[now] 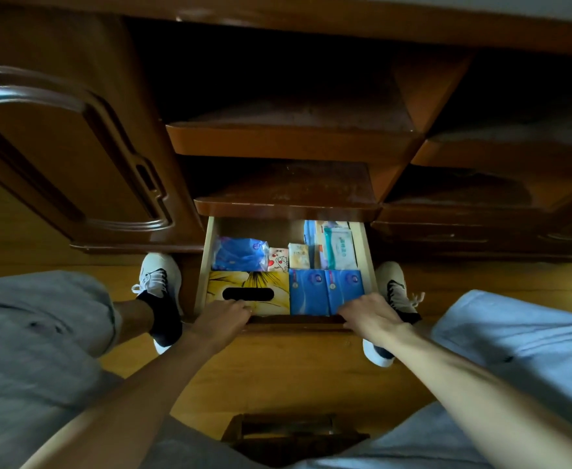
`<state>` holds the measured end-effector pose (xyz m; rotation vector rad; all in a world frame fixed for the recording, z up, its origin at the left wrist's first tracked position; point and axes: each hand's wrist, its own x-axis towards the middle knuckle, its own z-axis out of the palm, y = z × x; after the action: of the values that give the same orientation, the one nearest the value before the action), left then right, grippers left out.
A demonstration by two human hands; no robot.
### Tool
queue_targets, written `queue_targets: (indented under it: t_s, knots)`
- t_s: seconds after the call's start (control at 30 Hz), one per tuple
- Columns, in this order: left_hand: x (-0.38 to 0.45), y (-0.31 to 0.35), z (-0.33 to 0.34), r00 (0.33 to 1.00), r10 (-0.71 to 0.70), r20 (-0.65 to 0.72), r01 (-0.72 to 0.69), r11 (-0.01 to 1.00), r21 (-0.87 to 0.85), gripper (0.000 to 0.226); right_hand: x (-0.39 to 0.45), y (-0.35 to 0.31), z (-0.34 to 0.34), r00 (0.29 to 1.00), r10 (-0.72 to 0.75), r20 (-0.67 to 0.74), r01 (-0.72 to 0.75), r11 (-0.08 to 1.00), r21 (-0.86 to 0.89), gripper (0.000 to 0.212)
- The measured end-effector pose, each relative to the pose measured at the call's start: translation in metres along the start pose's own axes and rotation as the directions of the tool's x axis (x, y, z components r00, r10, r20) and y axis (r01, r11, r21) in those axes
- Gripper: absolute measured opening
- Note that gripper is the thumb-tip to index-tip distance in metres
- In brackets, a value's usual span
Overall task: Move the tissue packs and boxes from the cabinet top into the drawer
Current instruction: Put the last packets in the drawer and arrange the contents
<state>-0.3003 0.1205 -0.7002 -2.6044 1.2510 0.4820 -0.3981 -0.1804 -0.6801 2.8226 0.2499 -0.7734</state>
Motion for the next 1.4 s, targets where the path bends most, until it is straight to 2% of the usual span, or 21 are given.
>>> queue_targets:
  t_s: [0.1,0.27,0.37,0.5,0.7,0.83,0.9,0.97,1.03,1.1,1.17,1.23,1.33,1.4]
  knots:
    - [0.016,-0.011,-0.006,0.999,-0.018,-0.045,0.019,0.999,0.026,0.039,0.015,0.014,-0.011,0.997,-0.003,-0.077,0.0,0.999,-0.04,0.014]
    - [0.036,-0.025,-0.011,0.997,-0.036,-0.072,0.04,0.998,0.047,0.047,0.043,0.019,-0.014,0.998,-0.008,-0.063,0.003,0.997,-0.072,0.025]
    - [0.043,-0.029,-0.004,0.998,-0.022,-0.062,0.026,0.997,0.071,0.049,0.051,0.026,-0.006,0.993,-0.02,-0.112,0.014,0.999,-0.053,0.029]
    - [0.045,-0.035,-0.002,0.999,-0.011,-0.035,0.012,1.0,0.018,0.044,0.053,0.028,0.0,0.989,-0.017,-0.144,0.016,1.0,-0.007,0.022]
    - [0.052,-0.045,-0.007,0.995,-0.037,-0.089,0.032,0.998,-0.052,0.037,0.058,0.036,0.0,0.973,0.101,-0.209,-0.086,0.993,0.078,0.025]
    - [0.065,-0.055,-0.013,0.988,-0.047,-0.144,0.034,0.995,-0.092,0.034,0.072,0.047,-0.012,0.971,0.122,-0.204,-0.121,0.992,0.018,0.029]
    - [0.074,-0.059,-0.012,0.973,-0.046,-0.227,0.031,0.997,-0.069,0.035,0.078,0.05,-0.015,0.966,0.12,-0.228,-0.126,0.992,-0.013,0.029]
    - [0.087,-0.067,-0.015,0.955,-0.031,-0.294,0.048,0.998,0.05,0.058,0.083,0.052,-0.02,0.945,0.131,-0.3,-0.147,0.989,-0.031,0.036]
    - [0.098,-0.078,-0.023,0.946,-0.029,-0.323,0.084,0.984,0.155,0.093,0.09,0.057,-0.027,0.909,0.144,-0.39,-0.156,0.988,-0.001,0.062]
    - [0.108,-0.089,-0.028,0.921,-0.045,-0.386,0.114,0.981,0.159,0.116,0.099,0.067,-0.037,0.888,0.17,-0.428,-0.177,0.984,0.024,0.095]
    - [0.118,-0.093,-0.031,0.897,-0.107,-0.428,0.178,0.976,0.128,0.128,0.109,0.078,-0.045,0.871,0.22,-0.44,-0.227,0.973,0.037,0.114]
    - [0.135,-0.095,-0.037,0.88,-0.187,-0.438,0.257,0.96,0.107,0.13,0.126,0.089,-0.053,0.858,0.266,-0.44,-0.273,0.961,0.049,0.118]
    - [0.17,-0.107,-0.054,0.846,-0.29,-0.448,0.352,0.934,0.06,0.127,0.157,0.103,-0.063,0.847,0.33,-0.416,-0.323,0.942,0.09,0.111]
    - [0.187,-0.117,-0.057,0.853,-0.269,-0.448,0.337,0.938,0.079,0.123,0.173,0.114,-0.062,0.841,0.304,-0.447,-0.31,0.949,0.063,0.103]
